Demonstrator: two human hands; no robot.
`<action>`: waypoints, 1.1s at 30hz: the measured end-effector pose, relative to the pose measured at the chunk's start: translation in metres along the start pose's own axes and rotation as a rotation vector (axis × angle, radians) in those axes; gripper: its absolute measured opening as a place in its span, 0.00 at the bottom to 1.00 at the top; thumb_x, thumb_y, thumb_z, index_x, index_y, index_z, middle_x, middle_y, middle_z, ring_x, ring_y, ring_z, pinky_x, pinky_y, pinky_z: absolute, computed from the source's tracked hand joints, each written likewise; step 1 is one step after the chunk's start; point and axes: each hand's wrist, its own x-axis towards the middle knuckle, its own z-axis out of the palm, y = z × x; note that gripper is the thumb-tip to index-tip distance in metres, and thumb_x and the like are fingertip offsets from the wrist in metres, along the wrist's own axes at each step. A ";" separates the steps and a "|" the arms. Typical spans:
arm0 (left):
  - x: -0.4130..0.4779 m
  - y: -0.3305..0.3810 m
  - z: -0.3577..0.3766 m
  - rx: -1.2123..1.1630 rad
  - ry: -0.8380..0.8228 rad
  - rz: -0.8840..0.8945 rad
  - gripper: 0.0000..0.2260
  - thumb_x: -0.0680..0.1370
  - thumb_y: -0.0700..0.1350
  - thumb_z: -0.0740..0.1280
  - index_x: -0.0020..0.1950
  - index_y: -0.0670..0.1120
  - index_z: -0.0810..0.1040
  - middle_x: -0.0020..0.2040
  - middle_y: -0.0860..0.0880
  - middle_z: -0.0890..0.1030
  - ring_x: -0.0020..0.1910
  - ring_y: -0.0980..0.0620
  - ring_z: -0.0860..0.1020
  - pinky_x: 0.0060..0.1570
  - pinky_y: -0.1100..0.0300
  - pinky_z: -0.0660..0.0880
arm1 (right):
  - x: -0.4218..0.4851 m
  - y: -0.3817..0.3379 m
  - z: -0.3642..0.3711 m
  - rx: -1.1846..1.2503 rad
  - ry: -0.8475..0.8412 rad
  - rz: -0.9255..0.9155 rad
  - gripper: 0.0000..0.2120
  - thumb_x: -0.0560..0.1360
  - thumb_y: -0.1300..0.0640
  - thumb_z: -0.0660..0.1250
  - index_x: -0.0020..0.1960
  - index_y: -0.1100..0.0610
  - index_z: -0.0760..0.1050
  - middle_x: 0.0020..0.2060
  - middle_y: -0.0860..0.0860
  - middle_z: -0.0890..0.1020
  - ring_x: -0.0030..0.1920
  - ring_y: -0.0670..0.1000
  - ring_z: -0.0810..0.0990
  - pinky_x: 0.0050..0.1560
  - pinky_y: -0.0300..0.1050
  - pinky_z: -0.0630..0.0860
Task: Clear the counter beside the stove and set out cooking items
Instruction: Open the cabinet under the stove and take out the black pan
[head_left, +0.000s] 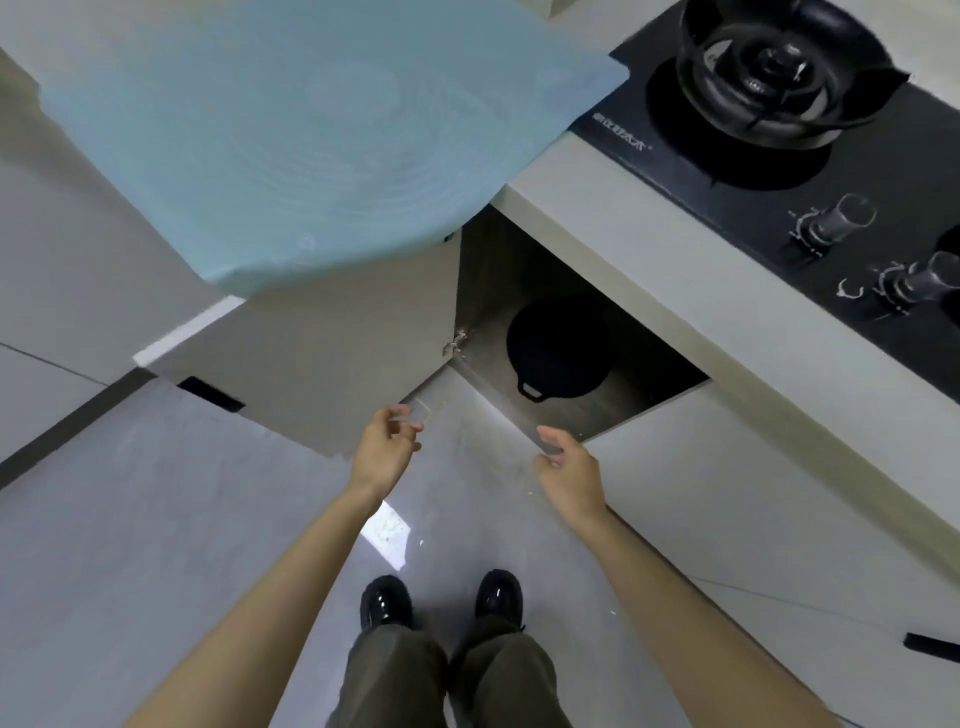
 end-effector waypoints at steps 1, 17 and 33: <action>0.009 -0.006 0.010 0.019 -0.024 0.014 0.11 0.81 0.36 0.55 0.62 0.40 0.70 0.53 0.45 0.77 0.47 0.47 0.76 0.45 0.61 0.72 | 0.010 0.010 0.003 0.012 0.002 0.018 0.20 0.78 0.63 0.61 0.70 0.54 0.70 0.65 0.54 0.75 0.62 0.52 0.76 0.60 0.46 0.75; 0.258 -0.155 0.150 0.245 -0.296 0.227 0.16 0.80 0.37 0.56 0.67 0.45 0.70 0.52 0.49 0.78 0.54 0.47 0.76 0.49 0.60 0.71 | 0.262 0.187 0.124 -0.231 0.195 -0.033 0.22 0.78 0.62 0.58 0.71 0.52 0.69 0.62 0.54 0.78 0.60 0.56 0.77 0.55 0.47 0.74; 0.375 -0.223 0.198 0.118 -0.320 0.234 0.14 0.81 0.38 0.59 0.66 0.46 0.71 0.55 0.48 0.78 0.50 0.49 0.78 0.54 0.55 0.73 | 0.425 0.279 0.190 -0.599 0.167 -0.179 0.32 0.76 0.67 0.58 0.77 0.53 0.57 0.75 0.46 0.62 0.69 0.55 0.61 0.67 0.48 0.64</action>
